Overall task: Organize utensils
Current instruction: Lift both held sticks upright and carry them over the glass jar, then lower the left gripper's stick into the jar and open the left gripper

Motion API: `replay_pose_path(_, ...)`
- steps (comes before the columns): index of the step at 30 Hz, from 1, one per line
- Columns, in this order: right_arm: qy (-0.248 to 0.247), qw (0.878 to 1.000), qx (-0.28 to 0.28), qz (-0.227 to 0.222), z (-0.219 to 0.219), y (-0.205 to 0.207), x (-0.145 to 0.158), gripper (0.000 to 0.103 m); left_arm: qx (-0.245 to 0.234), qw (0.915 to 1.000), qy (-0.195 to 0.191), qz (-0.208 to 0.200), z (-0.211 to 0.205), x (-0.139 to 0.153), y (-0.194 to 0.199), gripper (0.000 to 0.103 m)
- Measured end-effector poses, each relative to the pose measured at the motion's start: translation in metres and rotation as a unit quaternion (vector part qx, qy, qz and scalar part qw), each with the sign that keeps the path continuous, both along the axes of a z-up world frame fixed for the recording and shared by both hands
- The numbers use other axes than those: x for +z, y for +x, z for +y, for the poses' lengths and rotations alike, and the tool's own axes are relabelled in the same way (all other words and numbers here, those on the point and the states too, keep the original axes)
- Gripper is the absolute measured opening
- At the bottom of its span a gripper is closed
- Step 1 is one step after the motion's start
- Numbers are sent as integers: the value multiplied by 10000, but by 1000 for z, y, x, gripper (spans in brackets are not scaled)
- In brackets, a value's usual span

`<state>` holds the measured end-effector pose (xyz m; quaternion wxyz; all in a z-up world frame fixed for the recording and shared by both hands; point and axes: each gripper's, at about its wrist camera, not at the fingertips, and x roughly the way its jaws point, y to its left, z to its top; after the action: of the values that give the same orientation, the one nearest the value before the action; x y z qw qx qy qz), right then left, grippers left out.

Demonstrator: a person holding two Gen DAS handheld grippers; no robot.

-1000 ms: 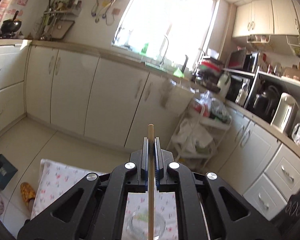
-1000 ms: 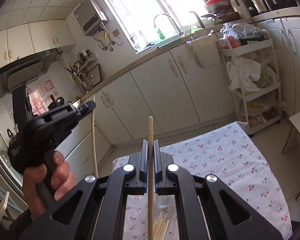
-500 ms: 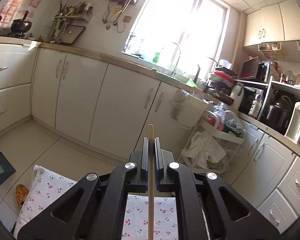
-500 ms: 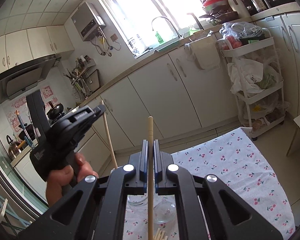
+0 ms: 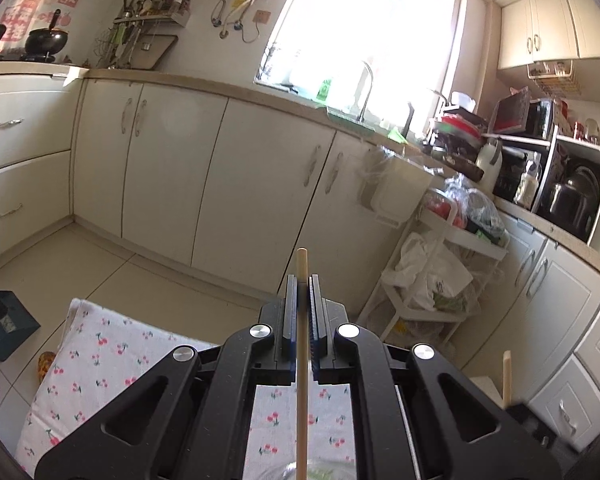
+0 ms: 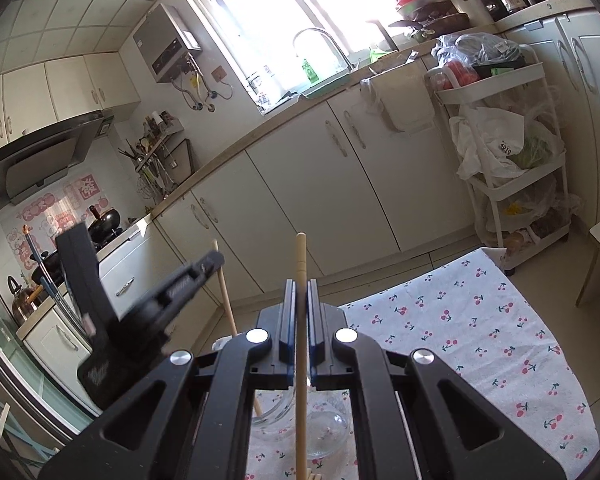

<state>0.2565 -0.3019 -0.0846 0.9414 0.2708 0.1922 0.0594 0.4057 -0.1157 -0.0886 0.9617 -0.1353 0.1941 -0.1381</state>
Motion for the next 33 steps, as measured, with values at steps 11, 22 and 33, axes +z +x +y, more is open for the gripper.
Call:
replay_pose_path(11,76,9999,-87,-120,1,11,6,6,-418,9980,432,217,1,-14,-31,5)
replay_pose_path(22,293,9977,-157,-588,16,34,25,6,-827,9938,633,380,16,-11,-58,13)
replay_pose_path(33,205,9956,-496,-763,30,78,19,6,-689,9949,330,657,59,-14,-86,43)
